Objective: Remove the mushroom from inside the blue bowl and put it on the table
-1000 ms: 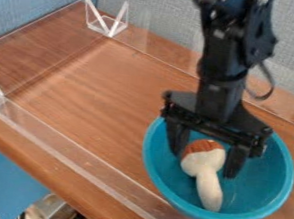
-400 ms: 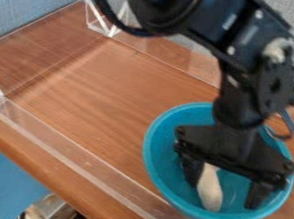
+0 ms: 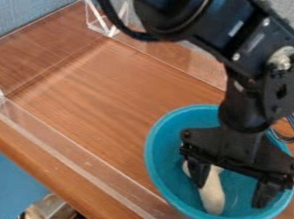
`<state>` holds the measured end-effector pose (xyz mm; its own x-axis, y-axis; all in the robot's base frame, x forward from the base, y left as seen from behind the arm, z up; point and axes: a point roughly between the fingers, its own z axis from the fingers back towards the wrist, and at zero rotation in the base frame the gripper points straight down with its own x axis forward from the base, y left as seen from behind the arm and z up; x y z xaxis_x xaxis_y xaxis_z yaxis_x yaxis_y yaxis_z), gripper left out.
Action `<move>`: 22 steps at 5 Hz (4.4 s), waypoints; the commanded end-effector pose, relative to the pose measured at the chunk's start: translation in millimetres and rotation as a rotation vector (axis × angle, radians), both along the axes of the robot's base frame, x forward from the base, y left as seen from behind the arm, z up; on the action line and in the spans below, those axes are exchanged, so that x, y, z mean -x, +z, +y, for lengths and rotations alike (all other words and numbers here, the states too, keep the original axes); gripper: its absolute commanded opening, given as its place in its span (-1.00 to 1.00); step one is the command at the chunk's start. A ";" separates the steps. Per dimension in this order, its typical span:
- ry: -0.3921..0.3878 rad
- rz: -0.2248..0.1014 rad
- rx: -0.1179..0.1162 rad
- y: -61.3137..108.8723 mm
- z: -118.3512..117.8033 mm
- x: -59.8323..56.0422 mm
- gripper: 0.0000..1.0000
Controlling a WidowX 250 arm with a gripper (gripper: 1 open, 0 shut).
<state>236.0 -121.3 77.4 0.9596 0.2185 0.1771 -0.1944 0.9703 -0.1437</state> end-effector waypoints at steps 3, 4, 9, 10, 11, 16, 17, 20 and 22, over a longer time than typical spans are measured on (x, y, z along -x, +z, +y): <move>0.006 -0.038 0.017 18.9 14.4 -3.4 1.00; 0.037 -0.038 0.017 19.7 8.1 -3.9 1.00; 0.124 -0.026 -0.009 -1.7 5.2 -13.4 -1.00; 0.139 -0.064 0.010 26.9 7.5 -17.2 -1.00; 0.175 -0.091 0.021 55.1 19.9 -23.0 -1.00; 0.245 -0.052 -0.032 29.7 9.8 -20.0 1.00; 0.229 -0.050 -0.051 15.4 7.6 -12.1 1.00; 0.283 -0.032 -0.078 -28.2 0.6 -20.9 1.00; 0.334 -0.035 -0.073 -29.4 1.1 -33.0 -1.00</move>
